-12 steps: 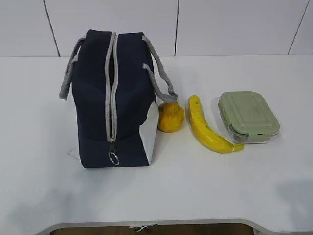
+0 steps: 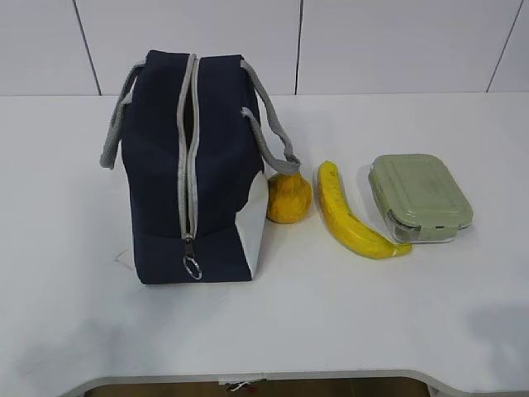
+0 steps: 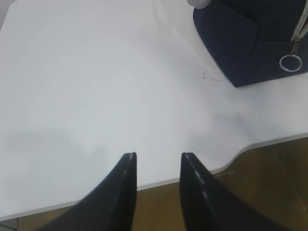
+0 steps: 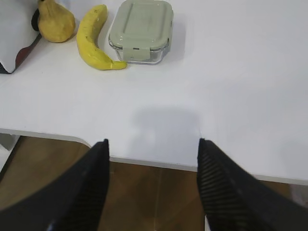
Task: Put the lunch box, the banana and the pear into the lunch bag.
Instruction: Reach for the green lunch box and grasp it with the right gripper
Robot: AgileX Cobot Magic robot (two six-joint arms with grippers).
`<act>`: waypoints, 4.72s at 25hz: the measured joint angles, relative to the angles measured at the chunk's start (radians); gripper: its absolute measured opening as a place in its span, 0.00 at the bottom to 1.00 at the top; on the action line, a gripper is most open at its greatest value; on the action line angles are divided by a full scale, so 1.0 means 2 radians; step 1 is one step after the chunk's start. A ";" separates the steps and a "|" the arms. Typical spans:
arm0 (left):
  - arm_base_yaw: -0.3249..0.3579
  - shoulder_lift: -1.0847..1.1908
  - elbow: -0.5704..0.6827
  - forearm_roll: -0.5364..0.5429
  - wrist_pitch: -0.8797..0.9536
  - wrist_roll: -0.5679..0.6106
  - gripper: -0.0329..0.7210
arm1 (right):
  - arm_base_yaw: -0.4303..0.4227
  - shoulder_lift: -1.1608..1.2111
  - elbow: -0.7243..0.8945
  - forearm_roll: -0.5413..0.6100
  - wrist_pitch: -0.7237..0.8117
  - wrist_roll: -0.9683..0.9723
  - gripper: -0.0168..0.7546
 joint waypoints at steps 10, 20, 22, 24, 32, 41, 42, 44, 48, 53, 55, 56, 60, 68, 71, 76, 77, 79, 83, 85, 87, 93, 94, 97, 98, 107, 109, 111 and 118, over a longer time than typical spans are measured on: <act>0.000 0.000 0.000 0.000 0.000 0.000 0.36 | 0.000 0.001 -0.008 -0.005 -0.020 -0.002 0.62; 0.000 0.000 0.000 0.000 0.000 0.000 0.36 | 0.000 0.096 -0.012 0.004 -0.058 -0.002 0.62; 0.000 0.000 0.000 0.000 0.000 0.000 0.36 | 0.000 0.121 -0.012 0.012 -0.068 -0.002 0.62; 0.000 0.000 0.000 0.000 0.000 0.000 0.36 | 0.000 0.148 -0.012 0.021 -0.080 -0.002 0.62; 0.000 0.000 0.000 -0.007 0.000 0.000 0.36 | 0.000 0.246 -0.012 0.059 -0.118 -0.005 0.62; 0.000 0.000 0.000 -0.007 0.000 0.000 0.36 | 0.000 0.375 -0.060 0.077 -0.146 -0.032 0.62; 0.000 0.000 0.000 -0.007 0.000 0.000 0.36 | 0.000 0.390 -0.070 0.077 -0.146 -0.038 0.62; 0.000 0.000 0.000 -0.007 0.000 0.000 0.36 | 0.000 0.426 -0.090 0.077 -0.148 -0.044 0.62; 0.000 0.000 0.000 -0.007 0.000 0.000 0.36 | 0.000 0.491 -0.132 0.077 -0.149 -0.055 0.62; 0.000 0.000 0.000 -0.007 0.000 0.000 0.36 | 0.000 0.559 -0.197 0.077 -0.134 -0.063 0.62; 0.000 0.000 0.000 -0.007 0.000 0.000 0.36 | 0.000 0.582 -0.221 0.077 -0.124 -0.069 0.62; 0.000 0.000 0.000 -0.007 0.000 0.000 0.36 | 0.000 0.593 -0.234 0.077 -0.118 -0.072 0.62; 0.000 0.000 0.000 -0.007 0.000 0.000 0.36 | -0.005 0.633 -0.276 0.077 -0.110 -0.077 0.62; 0.000 0.000 0.000 -0.007 0.000 0.000 0.36 | -0.091 0.679 -0.311 0.139 -0.080 -0.150 0.62; 0.000 0.000 0.000 -0.007 0.000 0.000 0.36 | -0.127 0.701 -0.315 0.201 -0.060 -0.210 0.62; 0.000 0.000 0.000 -0.007 0.000 0.000 0.36 | -0.176 0.753 -0.338 0.276 -0.008 -0.286 0.62; 0.000 0.000 0.000 -0.007 0.000 0.000 0.36 | -0.182 0.766 -0.345 0.287 0.006 -0.298 0.62; 0.000 0.000 0.000 -0.007 0.000 0.000 0.36 | -0.194 0.793 -0.361 0.302 0.026 -0.314 0.62; 0.000 -0.001 0.000 -0.007 0.000 0.000 0.36 | -0.200 0.844 -0.405 0.322 0.035 -0.332 0.62; 0.000 -0.001 0.000 -0.007 0.000 0.000 0.36 | -0.200 0.871 -0.427 0.332 0.036 -0.336 0.62; 0.000 -0.001 0.000 -0.007 0.000 0.000 0.36 | -0.200 0.890 -0.445 0.339 0.036 -0.339 0.62; 0.000 -0.001 0.000 -0.007 0.000 0.000 0.36 | -0.200 0.946 -0.464 0.354 0.036 -0.341 0.62; 0.000 -0.001 0.000 -0.007 0.000 0.000 0.36 | -0.200 0.955 -0.464 0.356 0.036 -0.341 0.62; 0.000 -0.001 0.000 -0.007 0.000 0.000 0.36 | -0.200 0.963 -0.464 0.357 0.036 -0.341 0.62; 0.000 -0.001 0.000 -0.007 0.000 0.000 0.36 | -0.200 0.963 -0.464 0.355 0.036 -0.341 0.62; 0.000 -0.001 0.000 -0.007 0.000 0.000 0.36 | -0.200 0.963 -0.464 0.352 0.036 -0.328 0.63; 0.000 -0.001 0.000 -0.007 0.000 0.000 0.36 | -0.200 0.965 -0.464 0.358 0.036 -0.321 0.67; 0.000 -0.001 0.000 -0.007 0.000 0.000 0.36 | -0.200 0.970 -0.464 0.363 0.036 -0.311 0.72; 0.000 -0.001 0.000 -0.007 0.000 0.000 0.36 | -0.200 0.980 -0.464 0.361 0.035 -0.334 0.76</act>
